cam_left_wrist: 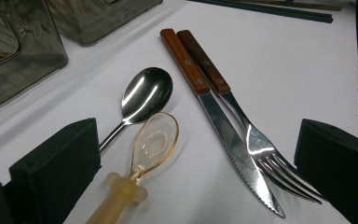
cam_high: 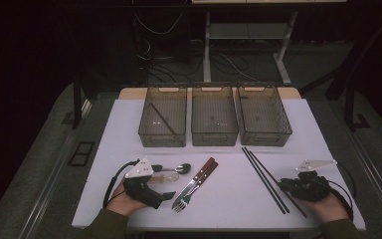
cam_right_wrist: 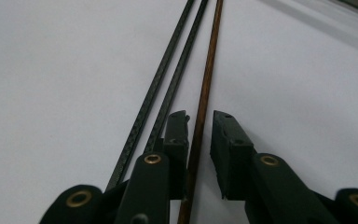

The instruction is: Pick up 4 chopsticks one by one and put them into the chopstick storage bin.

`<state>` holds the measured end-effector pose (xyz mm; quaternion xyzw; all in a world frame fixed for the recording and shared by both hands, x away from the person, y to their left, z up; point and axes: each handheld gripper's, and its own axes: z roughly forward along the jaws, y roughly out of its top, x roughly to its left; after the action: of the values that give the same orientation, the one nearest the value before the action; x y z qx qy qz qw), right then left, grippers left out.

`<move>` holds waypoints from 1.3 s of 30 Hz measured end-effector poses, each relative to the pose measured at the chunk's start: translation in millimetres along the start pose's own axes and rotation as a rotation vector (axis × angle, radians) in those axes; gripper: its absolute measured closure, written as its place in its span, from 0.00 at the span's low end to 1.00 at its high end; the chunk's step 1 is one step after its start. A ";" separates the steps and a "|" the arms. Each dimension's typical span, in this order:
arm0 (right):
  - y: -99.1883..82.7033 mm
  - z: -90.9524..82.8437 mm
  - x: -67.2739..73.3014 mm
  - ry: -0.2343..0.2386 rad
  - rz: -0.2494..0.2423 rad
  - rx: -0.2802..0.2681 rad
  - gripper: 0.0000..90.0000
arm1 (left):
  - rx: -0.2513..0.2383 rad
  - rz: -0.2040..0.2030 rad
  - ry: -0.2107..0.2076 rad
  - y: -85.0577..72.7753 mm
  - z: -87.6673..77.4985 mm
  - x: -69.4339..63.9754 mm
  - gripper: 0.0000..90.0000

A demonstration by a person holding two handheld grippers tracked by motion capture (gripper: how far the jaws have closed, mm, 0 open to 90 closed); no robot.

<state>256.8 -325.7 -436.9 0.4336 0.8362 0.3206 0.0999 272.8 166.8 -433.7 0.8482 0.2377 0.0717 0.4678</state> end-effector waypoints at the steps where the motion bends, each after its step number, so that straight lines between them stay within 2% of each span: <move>1: -0.2 1.0 -0.1 -0.001 -0.003 0.001 0.85 | -0.002 0.000 0.000 -0.1 0.2 0.0 0.00; 6: -0.8 3.5 1.7 -0.013 -0.011 0.031 0.88 | -0.001 0.000 0.000 -0.2 0.4 0.0 0.00; 10: -1.6 4.6 2.4 -0.036 -0.028 0.031 0.92 | -0.002 0.002 -0.001 -0.2 0.9 -0.2 0.00; 14: -1.6 4.6 2.5 -0.040 -0.010 0.032 0.93 | -0.002 0.001 -0.001 0.0 1.0 -0.8 0.00; 17: -1.2 4.7 3.3 -0.054 -0.013 0.030 0.94 | -0.003 0.001 -0.002 0.1 0.9 -0.9 0.00; 21: -0.9 4.5 1.6 -0.074 0.006 0.025 0.95 | 0.000 0.004 -0.004 0.3 1.2 -0.9 0.00; 26: -1.9 4.2 -3.1 -0.072 0.018 0.016 0.95 | 0.000 0.005 -0.003 0.4 1.5 -1.2 0.00; 27: -2.0 3.9 -2.7 -0.065 0.034 0.018 0.95 | 0.001 0.005 -0.003 0.5 1.5 -1.2 0.00; 39: 0.7 -7.5 -7.3 -0.061 0.019 -0.028 0.95 | 0.005 0.009 -0.004 0.6 1.6 -1.2 0.00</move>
<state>258.3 -334.5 -431.4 0.4498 0.8240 0.3197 0.1284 272.6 164.8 -434.0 0.8507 0.2329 0.0716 0.4657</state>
